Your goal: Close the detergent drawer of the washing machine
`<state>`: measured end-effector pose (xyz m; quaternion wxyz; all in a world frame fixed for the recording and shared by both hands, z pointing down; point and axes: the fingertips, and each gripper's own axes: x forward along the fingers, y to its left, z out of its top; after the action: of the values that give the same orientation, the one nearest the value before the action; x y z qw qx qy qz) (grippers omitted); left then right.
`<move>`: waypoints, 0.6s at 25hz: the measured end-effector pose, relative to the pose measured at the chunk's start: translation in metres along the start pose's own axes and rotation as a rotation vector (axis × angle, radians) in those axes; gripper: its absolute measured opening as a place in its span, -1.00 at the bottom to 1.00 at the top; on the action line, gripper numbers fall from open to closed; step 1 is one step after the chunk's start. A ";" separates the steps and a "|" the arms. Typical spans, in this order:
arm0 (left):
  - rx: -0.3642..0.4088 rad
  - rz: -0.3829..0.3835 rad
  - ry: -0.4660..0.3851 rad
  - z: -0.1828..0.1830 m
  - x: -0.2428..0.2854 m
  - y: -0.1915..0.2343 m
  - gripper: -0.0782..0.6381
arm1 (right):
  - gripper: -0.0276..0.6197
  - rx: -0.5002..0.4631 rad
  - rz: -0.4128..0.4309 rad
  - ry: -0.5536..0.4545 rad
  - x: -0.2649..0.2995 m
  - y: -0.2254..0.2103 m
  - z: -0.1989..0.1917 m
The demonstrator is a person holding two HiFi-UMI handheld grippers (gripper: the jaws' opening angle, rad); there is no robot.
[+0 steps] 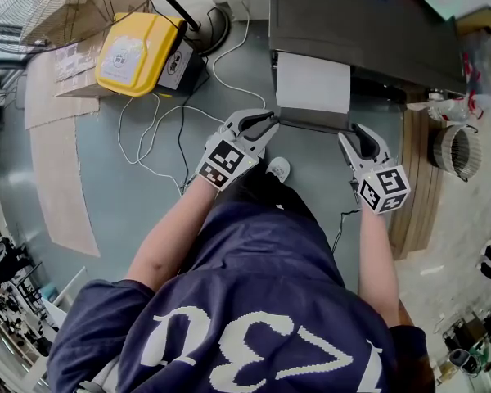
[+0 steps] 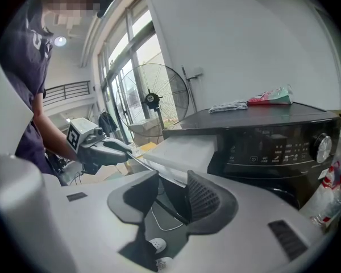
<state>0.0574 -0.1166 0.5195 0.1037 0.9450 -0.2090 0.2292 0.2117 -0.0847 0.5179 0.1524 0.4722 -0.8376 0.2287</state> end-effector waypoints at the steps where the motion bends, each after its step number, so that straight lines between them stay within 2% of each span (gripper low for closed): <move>1: -0.001 0.004 -0.001 0.001 0.001 0.002 -0.52 | -0.38 -0.002 -0.003 -0.001 0.001 -0.001 0.001; 15: -0.012 0.070 -0.013 0.012 0.016 0.027 -0.52 | -0.36 -0.022 -0.037 -0.020 0.020 -0.020 0.019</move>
<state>0.0629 -0.1491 0.5194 0.1001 0.9380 -0.2438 0.2251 0.2180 -0.1182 0.5163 0.1534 0.4882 -0.8326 0.2119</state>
